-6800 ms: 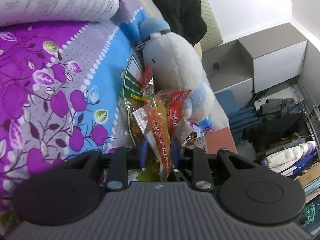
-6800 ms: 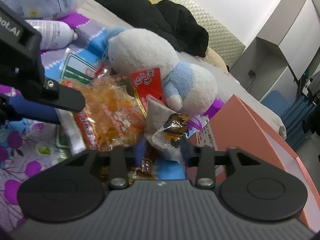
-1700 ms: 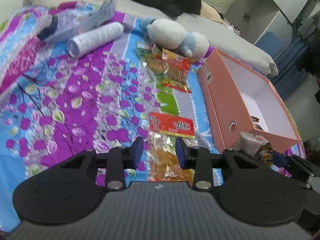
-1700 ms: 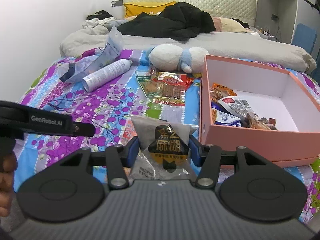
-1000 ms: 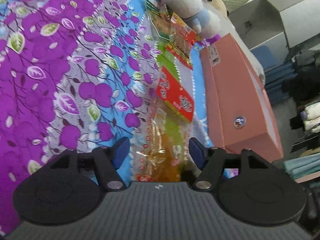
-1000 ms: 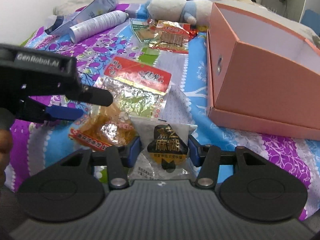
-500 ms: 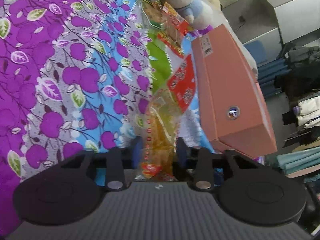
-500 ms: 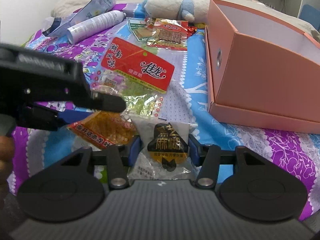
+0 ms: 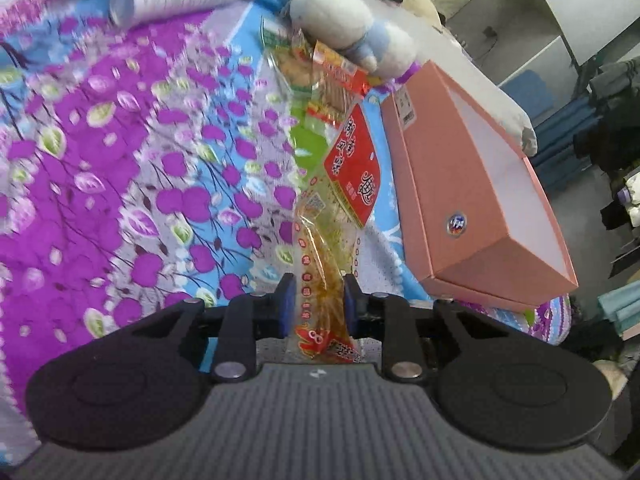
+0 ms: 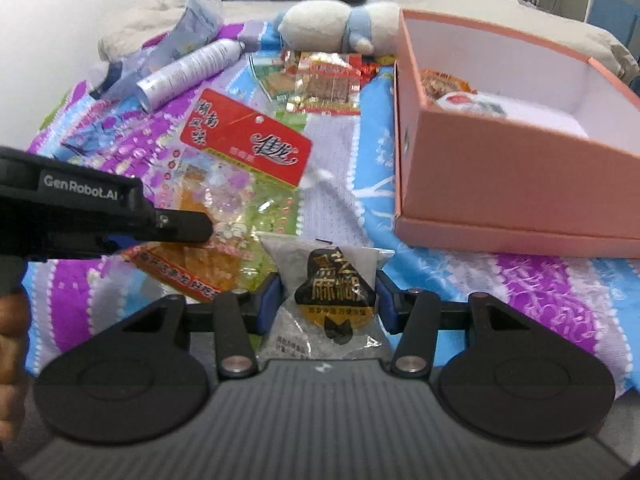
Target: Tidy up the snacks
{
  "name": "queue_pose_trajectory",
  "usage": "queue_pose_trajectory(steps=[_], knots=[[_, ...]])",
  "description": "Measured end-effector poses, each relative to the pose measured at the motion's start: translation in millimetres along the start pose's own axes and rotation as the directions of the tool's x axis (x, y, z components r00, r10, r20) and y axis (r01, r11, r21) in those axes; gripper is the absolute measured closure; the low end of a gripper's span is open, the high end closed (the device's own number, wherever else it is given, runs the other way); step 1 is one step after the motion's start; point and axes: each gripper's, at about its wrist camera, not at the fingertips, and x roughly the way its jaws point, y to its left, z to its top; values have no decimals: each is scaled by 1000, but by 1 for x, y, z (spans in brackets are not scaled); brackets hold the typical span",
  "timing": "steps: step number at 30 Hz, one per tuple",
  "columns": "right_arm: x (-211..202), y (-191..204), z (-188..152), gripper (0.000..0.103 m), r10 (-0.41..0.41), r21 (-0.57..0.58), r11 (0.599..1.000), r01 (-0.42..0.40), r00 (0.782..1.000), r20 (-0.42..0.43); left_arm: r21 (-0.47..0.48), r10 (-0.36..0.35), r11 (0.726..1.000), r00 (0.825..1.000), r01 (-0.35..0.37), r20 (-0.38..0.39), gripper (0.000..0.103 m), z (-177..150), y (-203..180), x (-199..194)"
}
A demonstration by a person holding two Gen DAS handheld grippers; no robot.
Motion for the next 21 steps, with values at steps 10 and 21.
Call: queue_pose_trajectory(steps=[10,21], knots=[[-67,-5,27,51,-1,27,1000,-3,993,121,34,37,999,997,-39,68,75,2,-25,-66],[-120,-13,34,51,-17,60,998,5,978,207,137,-5,990,993,-11,120,74,-15,-75,-118]])
